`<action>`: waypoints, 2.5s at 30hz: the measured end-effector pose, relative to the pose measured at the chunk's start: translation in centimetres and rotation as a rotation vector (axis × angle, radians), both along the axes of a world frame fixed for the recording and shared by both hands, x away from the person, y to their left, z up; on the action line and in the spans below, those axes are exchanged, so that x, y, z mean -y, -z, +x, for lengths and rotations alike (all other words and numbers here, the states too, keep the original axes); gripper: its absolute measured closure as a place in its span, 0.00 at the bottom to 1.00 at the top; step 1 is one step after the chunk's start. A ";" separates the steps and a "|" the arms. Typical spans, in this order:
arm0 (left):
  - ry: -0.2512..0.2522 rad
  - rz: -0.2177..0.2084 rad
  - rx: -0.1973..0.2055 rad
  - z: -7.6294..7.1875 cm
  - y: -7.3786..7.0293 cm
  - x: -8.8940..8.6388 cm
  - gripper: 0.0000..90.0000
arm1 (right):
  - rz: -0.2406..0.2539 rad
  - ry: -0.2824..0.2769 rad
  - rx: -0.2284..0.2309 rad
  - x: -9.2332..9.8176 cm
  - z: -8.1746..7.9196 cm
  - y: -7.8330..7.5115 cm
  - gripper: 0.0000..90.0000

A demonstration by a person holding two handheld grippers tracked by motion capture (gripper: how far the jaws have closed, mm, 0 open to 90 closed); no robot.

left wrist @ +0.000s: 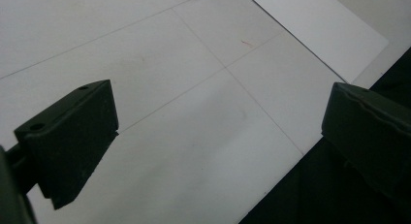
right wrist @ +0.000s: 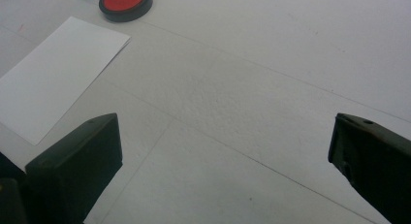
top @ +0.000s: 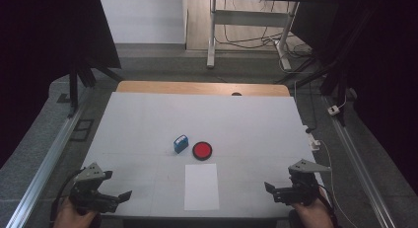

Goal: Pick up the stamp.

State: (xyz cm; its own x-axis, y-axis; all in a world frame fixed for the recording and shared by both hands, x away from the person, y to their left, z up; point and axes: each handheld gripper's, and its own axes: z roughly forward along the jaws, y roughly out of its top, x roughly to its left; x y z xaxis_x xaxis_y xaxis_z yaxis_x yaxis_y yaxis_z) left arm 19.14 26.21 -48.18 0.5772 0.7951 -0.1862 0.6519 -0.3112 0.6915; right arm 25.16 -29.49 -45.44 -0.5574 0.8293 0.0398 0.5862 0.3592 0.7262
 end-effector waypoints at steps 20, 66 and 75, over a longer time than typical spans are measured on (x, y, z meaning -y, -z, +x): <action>-0.026 0.009 -0.016 0.2 0.0 0.0 0.00 | -0.007 -0.015 -0.006 -0.1 0.0 0.1 0.00; 0.069 -0.042 0.074 3.0 -0.3 1.4 0.00 | -0.043 -0.024 -0.015 -0.5 0.1 0.2 0.00; 0.084 -0.031 0.064 4.4 -0.4 2.6 0.00 | -0.047 -0.027 -0.019 -0.6 0.1 0.2 0.00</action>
